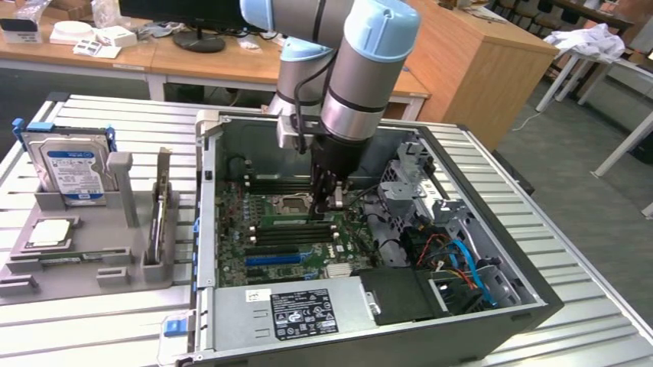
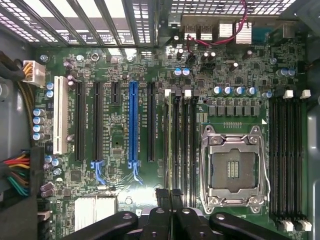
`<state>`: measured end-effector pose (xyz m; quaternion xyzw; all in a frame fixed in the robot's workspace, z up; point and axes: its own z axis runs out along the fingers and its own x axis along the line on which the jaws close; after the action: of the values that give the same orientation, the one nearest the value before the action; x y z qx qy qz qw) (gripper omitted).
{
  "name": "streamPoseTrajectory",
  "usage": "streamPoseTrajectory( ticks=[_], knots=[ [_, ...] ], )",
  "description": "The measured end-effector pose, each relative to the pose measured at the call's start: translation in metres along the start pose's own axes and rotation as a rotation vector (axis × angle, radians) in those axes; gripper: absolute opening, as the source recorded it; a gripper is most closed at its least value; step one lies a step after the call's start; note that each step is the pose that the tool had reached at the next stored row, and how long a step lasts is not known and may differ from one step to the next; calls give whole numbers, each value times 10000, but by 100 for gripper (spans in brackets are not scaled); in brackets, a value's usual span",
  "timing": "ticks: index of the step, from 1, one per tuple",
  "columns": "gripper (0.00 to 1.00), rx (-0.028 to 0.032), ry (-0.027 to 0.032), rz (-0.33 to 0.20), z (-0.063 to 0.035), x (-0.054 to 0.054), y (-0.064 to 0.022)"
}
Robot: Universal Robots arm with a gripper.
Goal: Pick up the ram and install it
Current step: 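Insert the ram into the slot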
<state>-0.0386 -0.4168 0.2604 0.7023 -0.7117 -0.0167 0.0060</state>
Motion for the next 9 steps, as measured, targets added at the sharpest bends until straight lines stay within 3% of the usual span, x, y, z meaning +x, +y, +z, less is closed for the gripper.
streamPoseTrajectory(
  ticks=[9],
  knots=[
    [12, 0, 1, 0, 46, 1, -1]
  ],
)
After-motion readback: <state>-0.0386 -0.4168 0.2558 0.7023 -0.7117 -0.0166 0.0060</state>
